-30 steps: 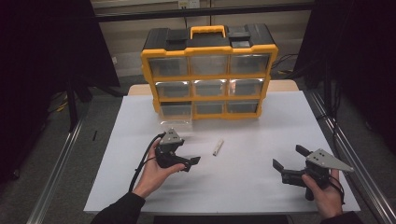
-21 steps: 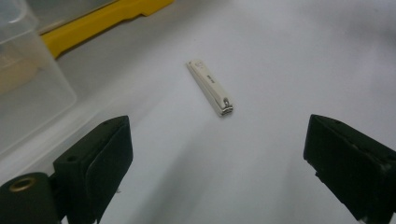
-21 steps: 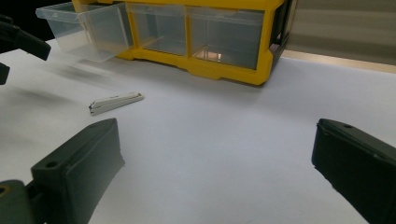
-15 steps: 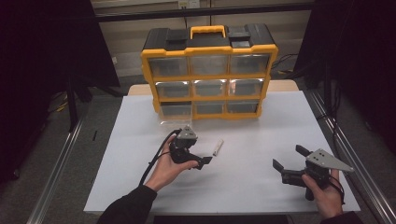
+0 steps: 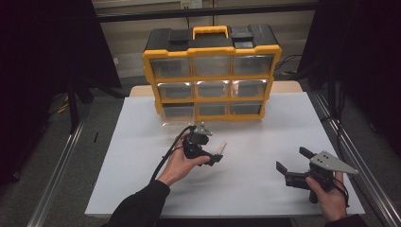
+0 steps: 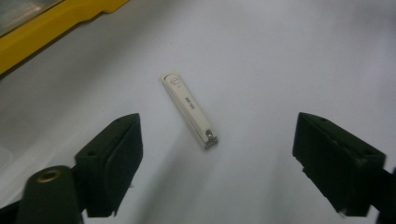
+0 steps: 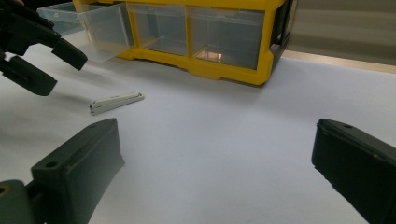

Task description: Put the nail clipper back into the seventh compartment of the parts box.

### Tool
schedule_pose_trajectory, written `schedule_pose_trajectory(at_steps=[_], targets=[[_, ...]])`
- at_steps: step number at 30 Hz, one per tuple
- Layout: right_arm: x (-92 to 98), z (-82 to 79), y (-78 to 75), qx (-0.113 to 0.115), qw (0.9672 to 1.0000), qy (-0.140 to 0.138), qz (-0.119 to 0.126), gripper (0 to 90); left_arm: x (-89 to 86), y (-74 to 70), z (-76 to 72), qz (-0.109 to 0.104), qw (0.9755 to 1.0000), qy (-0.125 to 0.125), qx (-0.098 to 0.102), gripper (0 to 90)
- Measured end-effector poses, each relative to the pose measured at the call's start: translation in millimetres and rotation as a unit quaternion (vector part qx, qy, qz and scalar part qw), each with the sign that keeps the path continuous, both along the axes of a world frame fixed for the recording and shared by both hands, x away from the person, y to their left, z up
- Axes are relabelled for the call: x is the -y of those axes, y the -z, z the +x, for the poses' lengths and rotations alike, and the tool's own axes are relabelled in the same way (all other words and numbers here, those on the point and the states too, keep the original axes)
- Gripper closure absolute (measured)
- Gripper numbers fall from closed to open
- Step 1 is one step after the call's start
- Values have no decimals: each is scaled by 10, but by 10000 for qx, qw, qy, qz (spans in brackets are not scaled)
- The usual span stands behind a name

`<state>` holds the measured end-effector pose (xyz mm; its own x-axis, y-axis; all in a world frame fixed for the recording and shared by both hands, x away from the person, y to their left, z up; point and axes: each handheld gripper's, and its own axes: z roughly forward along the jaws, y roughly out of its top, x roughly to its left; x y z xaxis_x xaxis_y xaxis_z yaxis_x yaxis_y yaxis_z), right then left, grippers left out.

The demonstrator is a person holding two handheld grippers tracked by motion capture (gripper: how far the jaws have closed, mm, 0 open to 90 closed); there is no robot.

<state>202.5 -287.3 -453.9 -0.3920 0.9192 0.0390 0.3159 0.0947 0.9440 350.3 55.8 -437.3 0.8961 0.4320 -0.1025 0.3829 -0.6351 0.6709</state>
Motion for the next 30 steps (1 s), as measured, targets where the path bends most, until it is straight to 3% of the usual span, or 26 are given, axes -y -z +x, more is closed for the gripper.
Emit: schedule_pose_trajectory(at_steps=[1,3,8,16,19,22,30], targets=[[0,-1,0,-6,10000,-3,1,14,6,-5,25,129,9998,144,34,199],[1,0,1,-5,10000,-4,2,14,45,5,46,188,9997,135,-67,205],[0,1,1,-1,10000,-8,1,14,138,18,84,444,9986,274,-73,233],[0,1,2,3,10000,-15,-2,13,246,49,178,704,9972,175,-192,329],[-1,0,1,-7,10000,-14,3,14,283,75,216,693,9970,121,-334,355],[1,-2,0,-8,10000,-16,5,14,309,109,264,832,9953,177,-465,389],[1,-3,0,-4,10000,-18,5,14,334,168,304,930,9937,-4,-624,489]])
